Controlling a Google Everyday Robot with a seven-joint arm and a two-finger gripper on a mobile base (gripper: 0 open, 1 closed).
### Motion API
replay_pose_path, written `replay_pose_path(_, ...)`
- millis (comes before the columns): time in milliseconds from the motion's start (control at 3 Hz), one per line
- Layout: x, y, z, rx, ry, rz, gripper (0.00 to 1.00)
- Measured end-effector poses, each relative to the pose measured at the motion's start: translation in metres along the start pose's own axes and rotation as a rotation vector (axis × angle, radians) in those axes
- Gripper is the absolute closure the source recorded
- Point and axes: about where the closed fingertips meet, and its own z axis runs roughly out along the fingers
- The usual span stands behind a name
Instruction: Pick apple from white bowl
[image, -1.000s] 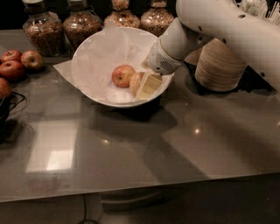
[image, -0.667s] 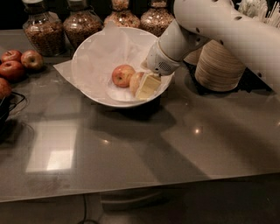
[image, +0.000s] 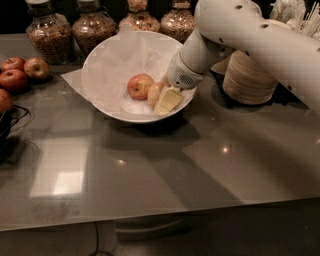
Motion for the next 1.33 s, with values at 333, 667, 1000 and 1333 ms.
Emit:
replay_pose_path(333, 0.0040, -0.0013, 0.0037, -0.004, 0.009, 0.014, 0.48)
replay_pose_path(667, 0.0075, -0.0027, 0.0058, -0.008, 0.016, 0.028, 0.71)
replay_pose_path(1000, 0.0075, -0.0027, 0.0059, -0.008, 0.016, 0.028, 0.94)
replay_pose_path(1333, 0.0075, -0.0027, 0.0059, -0.008, 0.016, 0.028, 1.00)
